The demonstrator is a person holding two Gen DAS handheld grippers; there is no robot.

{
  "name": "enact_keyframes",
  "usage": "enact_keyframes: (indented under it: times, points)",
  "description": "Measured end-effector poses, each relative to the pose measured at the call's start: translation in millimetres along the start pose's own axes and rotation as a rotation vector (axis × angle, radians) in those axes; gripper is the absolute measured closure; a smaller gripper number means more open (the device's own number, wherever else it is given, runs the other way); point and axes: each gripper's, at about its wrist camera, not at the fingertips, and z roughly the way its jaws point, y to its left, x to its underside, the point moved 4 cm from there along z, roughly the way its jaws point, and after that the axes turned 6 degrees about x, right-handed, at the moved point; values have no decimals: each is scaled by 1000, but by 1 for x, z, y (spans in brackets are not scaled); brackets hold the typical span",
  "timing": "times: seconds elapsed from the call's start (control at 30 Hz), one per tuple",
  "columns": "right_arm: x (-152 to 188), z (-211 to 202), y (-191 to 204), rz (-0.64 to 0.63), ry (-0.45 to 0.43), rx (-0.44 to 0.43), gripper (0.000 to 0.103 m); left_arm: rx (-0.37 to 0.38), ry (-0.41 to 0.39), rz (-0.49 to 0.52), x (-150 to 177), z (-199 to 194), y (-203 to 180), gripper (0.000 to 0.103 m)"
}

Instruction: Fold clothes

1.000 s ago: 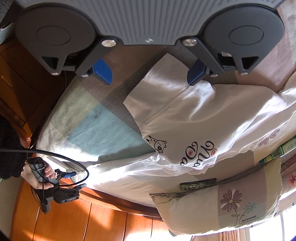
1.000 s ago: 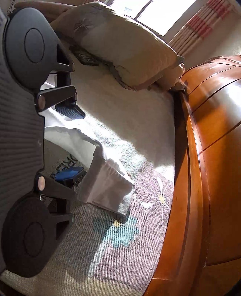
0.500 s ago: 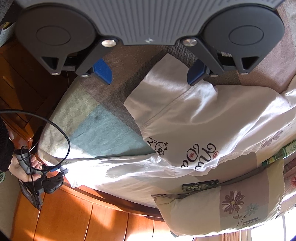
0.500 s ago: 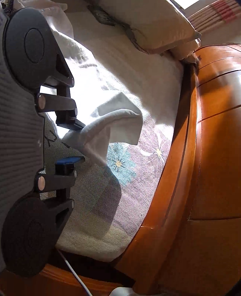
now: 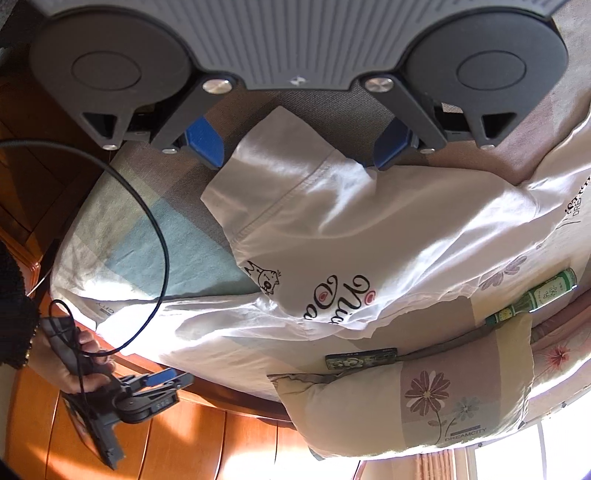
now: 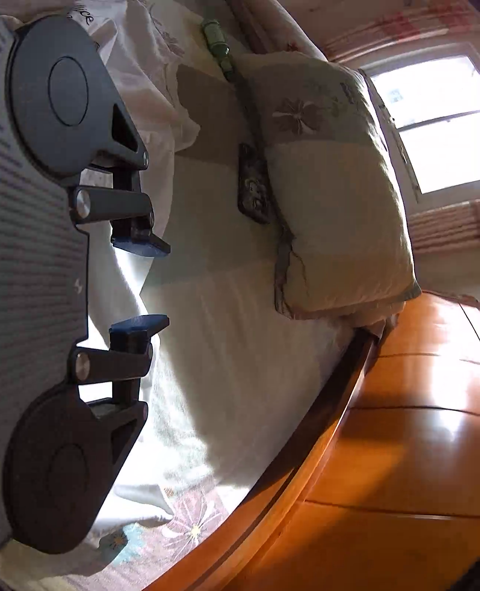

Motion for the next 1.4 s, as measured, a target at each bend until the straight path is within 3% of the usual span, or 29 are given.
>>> enact_keyframes:
  times: [0.13, 0.27, 0.5, 0.57, 0.63, 0.9, 1.0, 1.13, 1.4]
  points:
    - [-23, 63, 74, -124, 130, -220, 59, -22, 6, -28, 1, -4, 19, 14]
    - [-42, 119, 126, -188, 200, -287, 58, -18, 15, -72, 3, -5, 40, 14]
    - [-38, 180, 165, -328, 284, -270, 61, -1, 18, -122, 7, 5, 68, 14]
    - [-36, 185, 176, -388, 282, -249, 97, 3, 18, -134, 9, 8, 75, 14]
    - [-38, 188, 187, -447, 262, -218, 98, 8, 19, -145, 10, 11, 81, 14]
    - [-89, 215, 221, -414, 135, -129, 97, -25, 5, -213, 17, 6, 98, 14]
    - [-87, 213, 216, -388, 168, -118, 95, -36, -1, -221, 20, 1, 101, 14]
    - [-89, 173, 177, -291, 115, -149, 82, -32, -7, -215, 20, -2, 100, 14]
    - [-53, 85, 38, -105, 109, -7, 76, -10, -14, -174, 15, -5, 80, 14]
